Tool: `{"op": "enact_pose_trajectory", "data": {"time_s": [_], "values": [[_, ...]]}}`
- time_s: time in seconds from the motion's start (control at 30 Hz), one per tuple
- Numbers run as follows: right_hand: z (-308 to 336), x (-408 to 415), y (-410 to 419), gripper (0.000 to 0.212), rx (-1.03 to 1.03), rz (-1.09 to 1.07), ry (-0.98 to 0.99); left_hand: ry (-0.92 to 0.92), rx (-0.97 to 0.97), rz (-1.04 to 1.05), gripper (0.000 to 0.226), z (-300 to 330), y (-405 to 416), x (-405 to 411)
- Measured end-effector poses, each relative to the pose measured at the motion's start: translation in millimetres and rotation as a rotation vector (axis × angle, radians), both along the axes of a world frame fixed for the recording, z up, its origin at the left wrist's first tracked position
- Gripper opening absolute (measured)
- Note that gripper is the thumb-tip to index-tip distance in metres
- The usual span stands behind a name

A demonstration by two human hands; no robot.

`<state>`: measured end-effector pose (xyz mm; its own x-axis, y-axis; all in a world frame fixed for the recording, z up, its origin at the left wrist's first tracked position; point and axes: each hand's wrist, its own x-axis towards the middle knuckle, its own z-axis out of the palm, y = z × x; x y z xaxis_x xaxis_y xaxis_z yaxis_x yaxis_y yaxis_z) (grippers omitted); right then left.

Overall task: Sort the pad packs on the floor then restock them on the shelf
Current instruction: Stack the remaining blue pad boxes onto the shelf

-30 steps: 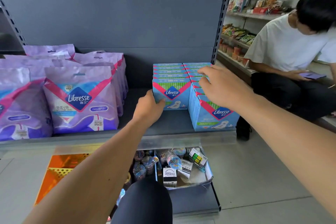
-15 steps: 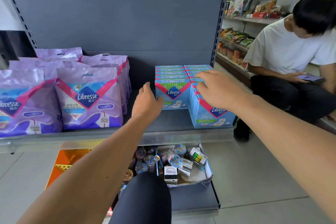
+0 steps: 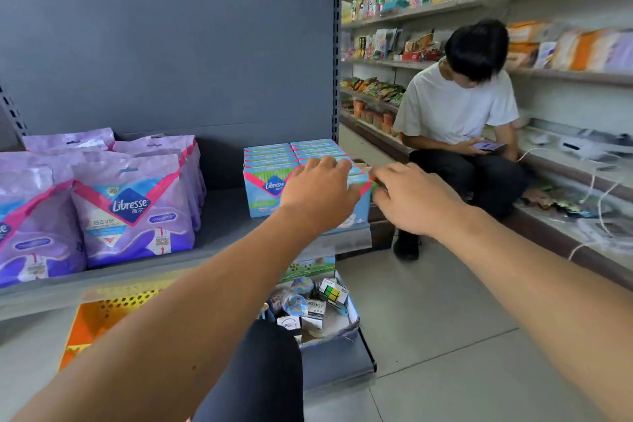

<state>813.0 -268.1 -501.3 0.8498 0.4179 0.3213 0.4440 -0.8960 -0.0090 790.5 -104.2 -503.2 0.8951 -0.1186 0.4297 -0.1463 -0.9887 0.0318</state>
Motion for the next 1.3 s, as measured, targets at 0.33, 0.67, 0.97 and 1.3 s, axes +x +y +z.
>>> {"op": "enact_pose_trajectory", "data": {"time_s": [0.33,0.67,0.97,1.3], "values": [[-23.7,-75.7,-179.9,0.045,0.082,-0.389,0.073,0.124,0.004,-0.402,0.044,-4.2,-186.6,-22.5],[-100.0,-178.4,-333.6,0.047,0.2,-0.902,0.259,0.344,0.075,-0.849,0.045,-70.8,-377.3,-45.5],[-235.6,-268.5,-449.1,0.058,0.367,-1.292,0.599,0.6,0.136,-1.052,0.045,-209.7,-529.6,-80.0],[-410.3,-296.3,-567.3,0.079,0.311,-1.38,0.929,0.837,0.327,-1.058,0.045,-399.6,-651.0,-76.7]]}}
